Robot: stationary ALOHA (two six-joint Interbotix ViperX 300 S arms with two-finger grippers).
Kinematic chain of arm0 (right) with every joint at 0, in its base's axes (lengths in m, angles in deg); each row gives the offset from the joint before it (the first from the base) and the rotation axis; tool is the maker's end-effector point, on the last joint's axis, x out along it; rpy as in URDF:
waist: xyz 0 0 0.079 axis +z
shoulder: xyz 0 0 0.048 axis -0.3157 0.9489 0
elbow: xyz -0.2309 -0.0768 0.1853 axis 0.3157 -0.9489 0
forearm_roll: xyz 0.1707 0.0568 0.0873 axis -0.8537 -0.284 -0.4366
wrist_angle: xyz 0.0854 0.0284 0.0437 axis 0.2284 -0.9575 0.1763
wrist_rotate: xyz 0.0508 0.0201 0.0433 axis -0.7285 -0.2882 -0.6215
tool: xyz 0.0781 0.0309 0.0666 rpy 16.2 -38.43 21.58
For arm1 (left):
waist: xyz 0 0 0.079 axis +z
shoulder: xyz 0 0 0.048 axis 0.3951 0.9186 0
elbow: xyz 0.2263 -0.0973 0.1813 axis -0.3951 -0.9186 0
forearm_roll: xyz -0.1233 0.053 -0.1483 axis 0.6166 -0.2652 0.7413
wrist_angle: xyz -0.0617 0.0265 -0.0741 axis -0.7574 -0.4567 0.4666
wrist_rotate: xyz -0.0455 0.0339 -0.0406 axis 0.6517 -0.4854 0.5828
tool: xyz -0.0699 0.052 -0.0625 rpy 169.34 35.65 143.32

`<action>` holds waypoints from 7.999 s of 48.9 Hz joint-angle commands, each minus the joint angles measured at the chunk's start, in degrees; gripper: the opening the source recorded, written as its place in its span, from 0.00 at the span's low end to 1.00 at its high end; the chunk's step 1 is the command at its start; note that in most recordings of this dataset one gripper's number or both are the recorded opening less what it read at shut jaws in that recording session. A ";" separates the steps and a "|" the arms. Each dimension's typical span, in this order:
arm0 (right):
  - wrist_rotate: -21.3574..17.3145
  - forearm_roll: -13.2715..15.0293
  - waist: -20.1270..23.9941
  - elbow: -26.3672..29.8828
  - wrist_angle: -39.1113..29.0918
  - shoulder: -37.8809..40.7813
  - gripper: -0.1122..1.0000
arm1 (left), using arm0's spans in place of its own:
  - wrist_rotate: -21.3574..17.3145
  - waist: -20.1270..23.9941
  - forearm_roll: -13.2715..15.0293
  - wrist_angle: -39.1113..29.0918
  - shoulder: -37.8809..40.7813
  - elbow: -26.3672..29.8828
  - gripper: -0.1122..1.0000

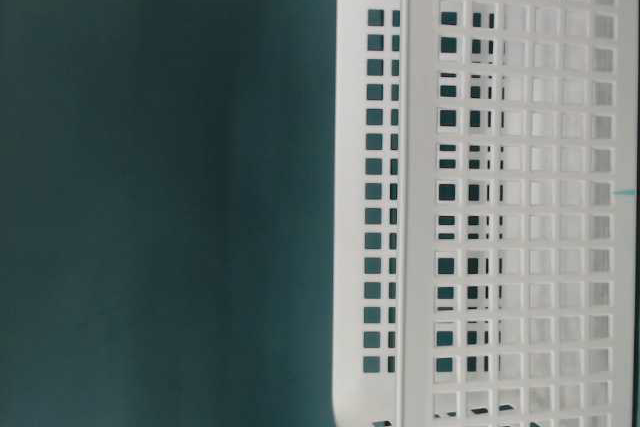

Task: Lift the white basket with both hands.
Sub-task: 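Move left gripper to basket's left rim and right gripper to right rim, then close both grippers on the left and right rims of the basket, then lift the basket with both grippers and move it away from the front, then hold the basket raised with both grippers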

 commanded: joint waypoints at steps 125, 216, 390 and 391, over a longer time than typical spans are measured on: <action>-23.55 10.46 6.42 0.09 6.77 29.09 0.96 | 7.29 2.29 -0.62 0.53 31.38 2.46 0.96; -24.96 10.72 6.77 9.23 -12.48 19.86 0.27 | 7.47 1.85 -0.53 -9.84 21.71 13.71 0.14; -10.72 17.14 7.21 63.46 -59.06 29.00 0.27 | -6.50 2.81 -0.70 -60.56 26.19 64.07 0.14; -10.72 17.14 7.21 62.58 -58.71 29.00 0.27 | -6.50 2.81 -0.70 -60.21 25.75 62.93 0.14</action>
